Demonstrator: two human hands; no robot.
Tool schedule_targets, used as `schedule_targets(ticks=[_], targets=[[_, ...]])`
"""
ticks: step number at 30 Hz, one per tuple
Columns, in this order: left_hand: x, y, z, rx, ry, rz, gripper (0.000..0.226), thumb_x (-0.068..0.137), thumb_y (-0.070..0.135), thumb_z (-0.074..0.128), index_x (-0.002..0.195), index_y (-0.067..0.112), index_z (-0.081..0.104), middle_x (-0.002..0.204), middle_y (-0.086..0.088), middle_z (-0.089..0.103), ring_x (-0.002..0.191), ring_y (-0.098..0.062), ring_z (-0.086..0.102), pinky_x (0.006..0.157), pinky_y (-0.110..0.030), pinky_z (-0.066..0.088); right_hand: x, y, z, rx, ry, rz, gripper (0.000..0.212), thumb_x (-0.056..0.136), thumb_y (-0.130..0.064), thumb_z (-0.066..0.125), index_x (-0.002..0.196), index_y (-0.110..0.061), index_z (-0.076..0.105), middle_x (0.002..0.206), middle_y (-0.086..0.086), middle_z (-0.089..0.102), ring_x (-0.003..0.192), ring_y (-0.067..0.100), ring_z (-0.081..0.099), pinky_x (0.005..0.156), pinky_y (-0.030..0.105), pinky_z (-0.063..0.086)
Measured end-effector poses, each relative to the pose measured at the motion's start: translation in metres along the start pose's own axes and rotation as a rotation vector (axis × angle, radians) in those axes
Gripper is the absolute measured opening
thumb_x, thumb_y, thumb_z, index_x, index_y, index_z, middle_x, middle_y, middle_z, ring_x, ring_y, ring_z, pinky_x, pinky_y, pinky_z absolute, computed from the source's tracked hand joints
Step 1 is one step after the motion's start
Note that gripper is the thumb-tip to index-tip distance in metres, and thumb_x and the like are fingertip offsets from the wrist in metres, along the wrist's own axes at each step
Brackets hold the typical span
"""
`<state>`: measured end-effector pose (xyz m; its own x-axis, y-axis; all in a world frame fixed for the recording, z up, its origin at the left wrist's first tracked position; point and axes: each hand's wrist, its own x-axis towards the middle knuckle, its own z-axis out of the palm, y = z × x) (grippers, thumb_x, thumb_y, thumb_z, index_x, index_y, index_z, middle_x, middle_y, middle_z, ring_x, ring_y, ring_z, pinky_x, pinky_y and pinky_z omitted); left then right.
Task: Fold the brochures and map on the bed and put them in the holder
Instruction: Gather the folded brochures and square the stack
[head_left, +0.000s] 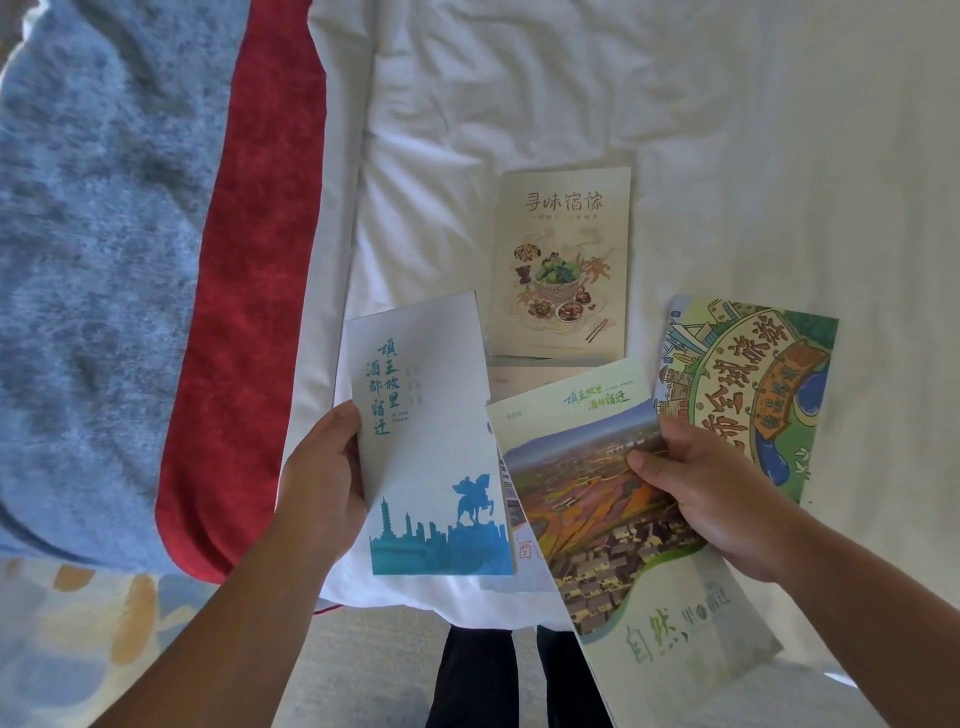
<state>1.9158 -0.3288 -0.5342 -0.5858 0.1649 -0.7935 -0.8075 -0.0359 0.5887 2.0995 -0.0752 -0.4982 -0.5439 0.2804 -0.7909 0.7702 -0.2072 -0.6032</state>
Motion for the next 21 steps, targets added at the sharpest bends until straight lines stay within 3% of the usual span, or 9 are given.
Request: schedule_targets(ticks=[5,10,16,21], targets=[[-0.001,-0.0019,0.001,0.029,-0.039,0.018,0.032,0.102,0.025,0.038,0.114,0.024,0.068,0.115,-0.006,0.071,0.095,-0.022,0.071,0.073,-0.039,0.058,-0.0002,0.0025,0.0013,-0.021,0.014,-0.011,0.011,0.098,-0.015,0.055,0.091,-0.009,0.062,0.092,0.026,0.066,0.092,0.047,0.065,0.09,0.067,0.047],[0.0003,-0.001,0.0013,-0.02,0.01,0.008,0.031,0.102,0.026,0.039,0.115,0.024,0.068,0.114,-0.005,0.072,0.093,-0.021,0.071,0.074,-0.039,0.057,-0.0027,0.001,-0.0045,0.002,0.025,0.004,0.018,0.099,-0.015,0.055,0.084,-0.02,0.065,0.089,0.023,0.069,0.091,0.044,0.068,0.091,0.066,0.048],[0.0019,0.0,-0.0022,-0.055,0.046,-0.004,0.031,0.101,0.026,0.041,0.116,0.023,0.067,0.112,-0.005,0.073,0.088,-0.02,0.072,0.071,-0.037,0.058,-0.0071,0.0044,-0.0079,-0.072,0.01,-0.004,0.011,0.099,-0.015,0.055,0.096,-0.005,0.059,0.091,0.023,0.069,0.088,0.041,0.068,0.088,0.066,0.049],[0.0002,-0.0007,-0.0006,-0.065,0.045,0.005,0.03,0.101,0.025,0.041,0.113,0.022,0.068,0.109,-0.005,0.073,0.086,-0.02,0.073,0.07,-0.036,0.059,-0.0097,0.0037,-0.0034,-0.159,0.003,-0.029,0.014,0.098,-0.016,0.056,0.086,-0.011,0.06,0.083,0.018,0.069,0.085,0.042,0.067,0.083,0.062,0.051]])
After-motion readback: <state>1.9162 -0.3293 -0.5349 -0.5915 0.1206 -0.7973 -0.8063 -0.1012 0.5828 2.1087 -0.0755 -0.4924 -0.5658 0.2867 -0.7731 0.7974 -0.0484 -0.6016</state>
